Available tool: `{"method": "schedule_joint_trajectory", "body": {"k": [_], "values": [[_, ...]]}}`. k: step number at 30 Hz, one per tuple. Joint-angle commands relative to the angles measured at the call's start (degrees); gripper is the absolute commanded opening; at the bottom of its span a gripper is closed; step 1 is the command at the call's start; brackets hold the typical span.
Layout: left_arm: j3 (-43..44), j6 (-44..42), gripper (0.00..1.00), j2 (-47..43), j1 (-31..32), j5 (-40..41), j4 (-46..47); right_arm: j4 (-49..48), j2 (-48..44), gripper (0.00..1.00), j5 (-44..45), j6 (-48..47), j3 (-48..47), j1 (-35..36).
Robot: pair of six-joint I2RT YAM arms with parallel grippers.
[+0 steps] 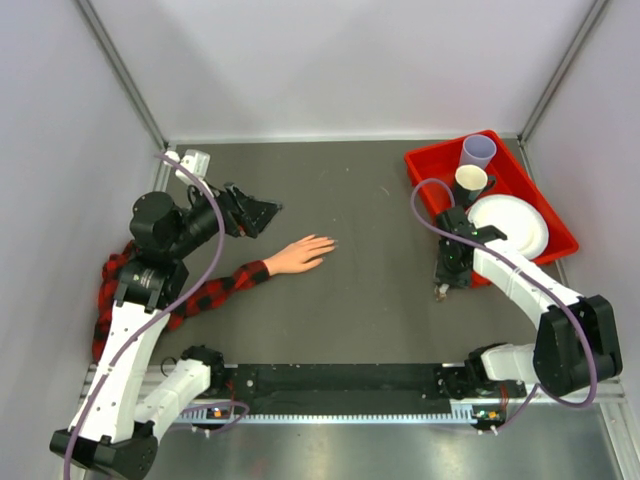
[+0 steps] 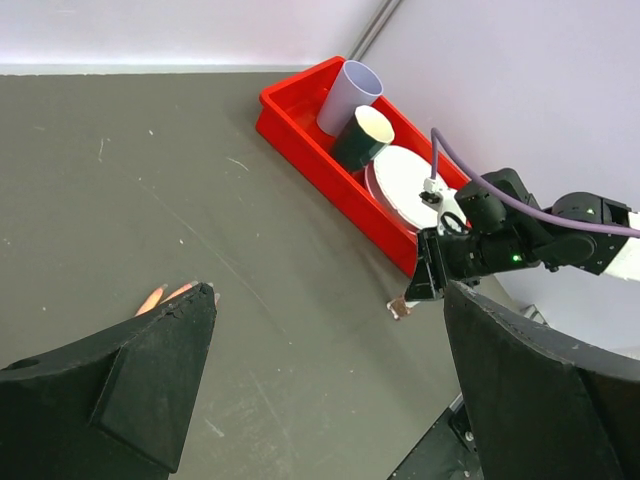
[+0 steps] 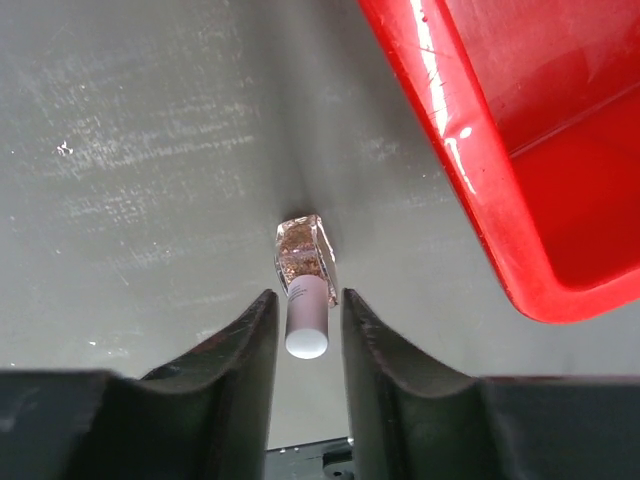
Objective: Paint the nails
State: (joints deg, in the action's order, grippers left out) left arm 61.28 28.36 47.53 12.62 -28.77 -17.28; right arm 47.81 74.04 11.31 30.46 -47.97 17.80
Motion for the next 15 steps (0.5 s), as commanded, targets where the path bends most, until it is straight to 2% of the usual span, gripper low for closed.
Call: {"method": "schedule_joint_trajectory", "body": {"k": [1,3,6,9,10,12,15], "values": [[-1.0,0.2,1.0,-0.2,-0.2,-1.0,1.2,-0.5,0.2,0.22,0.2,0.2,0.2,-0.1],[-1.3,-0.1,1.0,-0.2,-0.2,-1.2,1.1,-0.4,0.7,0.19,0.6,0.4,0.1,0.3],[-1.9,-0.6,0.99,-0.2,-0.2,-2.4,1.0,-0.5,1.2,0.0,1.2,0.5,-0.1,1.4],[-3.4,-1.3,0.96,0.4,-0.2,-7.7,2.4,-1.0,-0.6,0.0,1.4,0.2,-1.4,3.9],[-4.0,-1.3,0.94,0.5,-0.1,-11.7,3.3,-1.0,-1.2,0.0,1.1,0.0,-2.1,4.9],[-6.3,-0.3,0.91,1.2,0.4,-16.8,8.1,-1.0,-2.8,0.0,-1.0,-2.6,-5.4,7.7],[-9.4,0.7,0.84,3.1,5.6,-23.4,15.5,-0.7,-3.8,0.0,-10.9,-9.2,-10.9,10.9]]}}
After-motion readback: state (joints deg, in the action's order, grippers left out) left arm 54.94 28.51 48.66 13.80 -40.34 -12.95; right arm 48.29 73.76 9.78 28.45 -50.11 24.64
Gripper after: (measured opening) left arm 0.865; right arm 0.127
